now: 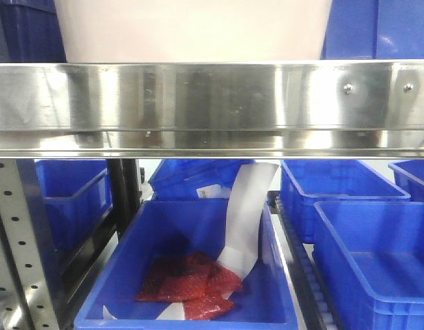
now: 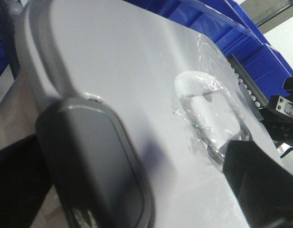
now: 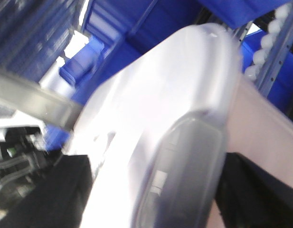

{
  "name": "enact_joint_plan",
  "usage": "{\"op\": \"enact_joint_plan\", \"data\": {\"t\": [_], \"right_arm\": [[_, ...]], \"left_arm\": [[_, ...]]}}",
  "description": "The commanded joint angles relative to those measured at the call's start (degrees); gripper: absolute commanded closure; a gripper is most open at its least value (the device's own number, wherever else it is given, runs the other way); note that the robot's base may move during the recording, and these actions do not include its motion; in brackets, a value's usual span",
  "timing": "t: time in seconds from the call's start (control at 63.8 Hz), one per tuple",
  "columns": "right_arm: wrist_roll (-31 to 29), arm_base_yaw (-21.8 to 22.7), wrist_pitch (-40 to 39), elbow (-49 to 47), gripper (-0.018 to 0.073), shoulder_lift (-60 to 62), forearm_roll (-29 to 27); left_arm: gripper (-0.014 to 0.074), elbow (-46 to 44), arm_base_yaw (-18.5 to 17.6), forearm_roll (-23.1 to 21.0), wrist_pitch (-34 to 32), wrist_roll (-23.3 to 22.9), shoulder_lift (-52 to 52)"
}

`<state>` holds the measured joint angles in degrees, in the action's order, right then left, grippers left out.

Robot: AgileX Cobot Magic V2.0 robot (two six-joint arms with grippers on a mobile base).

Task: Grab white bin and place on right shelf
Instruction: 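Lower the bin onto the upper shelf rollers and open both grippers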

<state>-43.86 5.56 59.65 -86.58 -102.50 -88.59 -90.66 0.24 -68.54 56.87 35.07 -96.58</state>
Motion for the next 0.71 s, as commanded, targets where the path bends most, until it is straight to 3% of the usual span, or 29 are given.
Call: {"op": "enact_joint_plan", "data": {"t": [0.0,0.157,0.345,0.533,0.689], "right_arm": [[-1.05,-0.85,3.73,-4.00,-0.0065,3.16,-0.11],[-0.21,-0.65,0.69,-8.41,-0.0065,3.16,11.39],[2.45,-0.61,-0.46,-12.49,-0.0065,3.73,23.76],[3.02,-0.59,-2.25,-15.21,-0.0065,5.63,31.54],[5.00,-0.59,-2.83,-15.48,-0.0025,8.43,34.80]], "left_arm": [[0.0081,-1.99,0.33,-7.18,1.86,-0.45,2.96],[0.0081,-2.44,1.53,-5.82,1.99,-0.08,3.07],[0.0081,-6.04,1.53,5.09,3.13,-0.08,3.07],[0.0084,-12.87,1.53,13.43,5.99,-0.71,3.30],[0.0085,-18.15,1.53,18.44,10.26,-2.04,3.84]]}}
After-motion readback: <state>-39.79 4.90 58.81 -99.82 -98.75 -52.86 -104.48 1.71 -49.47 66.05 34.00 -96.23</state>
